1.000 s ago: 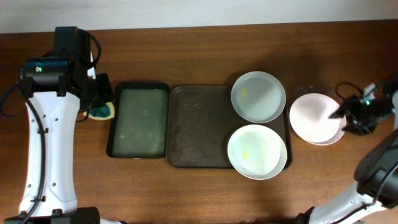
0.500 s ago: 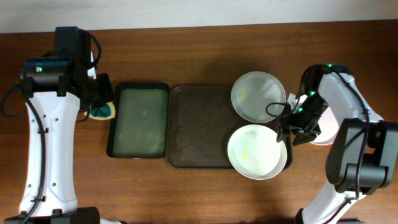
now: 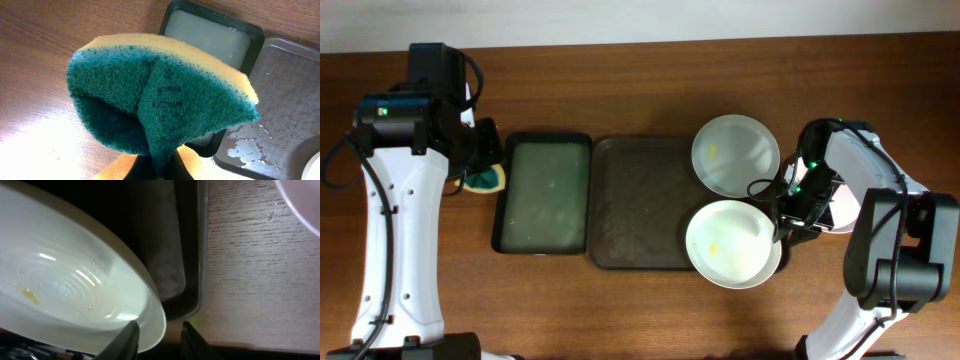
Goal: Clean dirty plates on tray and stack at the side
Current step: 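Release the pink plate and move the right gripper to the white plate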
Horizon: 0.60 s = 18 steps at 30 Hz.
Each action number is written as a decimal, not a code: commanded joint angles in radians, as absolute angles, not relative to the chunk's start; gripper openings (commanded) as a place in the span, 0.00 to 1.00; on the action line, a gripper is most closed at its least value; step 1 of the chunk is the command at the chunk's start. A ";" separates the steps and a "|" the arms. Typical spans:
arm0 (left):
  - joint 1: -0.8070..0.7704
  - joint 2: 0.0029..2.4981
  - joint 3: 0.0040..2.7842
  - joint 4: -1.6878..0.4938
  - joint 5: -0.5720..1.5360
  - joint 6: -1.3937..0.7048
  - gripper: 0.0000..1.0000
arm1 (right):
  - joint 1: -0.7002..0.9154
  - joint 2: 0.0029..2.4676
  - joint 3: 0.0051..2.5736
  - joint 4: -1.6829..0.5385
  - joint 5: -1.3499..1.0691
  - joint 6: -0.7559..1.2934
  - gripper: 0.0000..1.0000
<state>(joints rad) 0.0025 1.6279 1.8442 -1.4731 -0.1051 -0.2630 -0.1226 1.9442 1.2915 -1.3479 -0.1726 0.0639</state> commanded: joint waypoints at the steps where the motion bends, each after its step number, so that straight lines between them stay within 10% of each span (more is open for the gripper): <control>1: 0.005 1.628 1.844 -1.471 -0.101 -0.277 0.01 | -0.117 1.937 1.252 -1.334 -0.158 0.096 0.27; 12: 0.005 1.628 1.844 -1.471 -0.101 -0.276 0.01 | -0.117 1.937 1.224 -1.316 -0.171 0.096 0.25; 18: 0.005 1.628 1.844 -1.471 -0.101 -0.276 0.01 | -0.117 1.937 1.198 -1.285 -0.179 0.113 0.08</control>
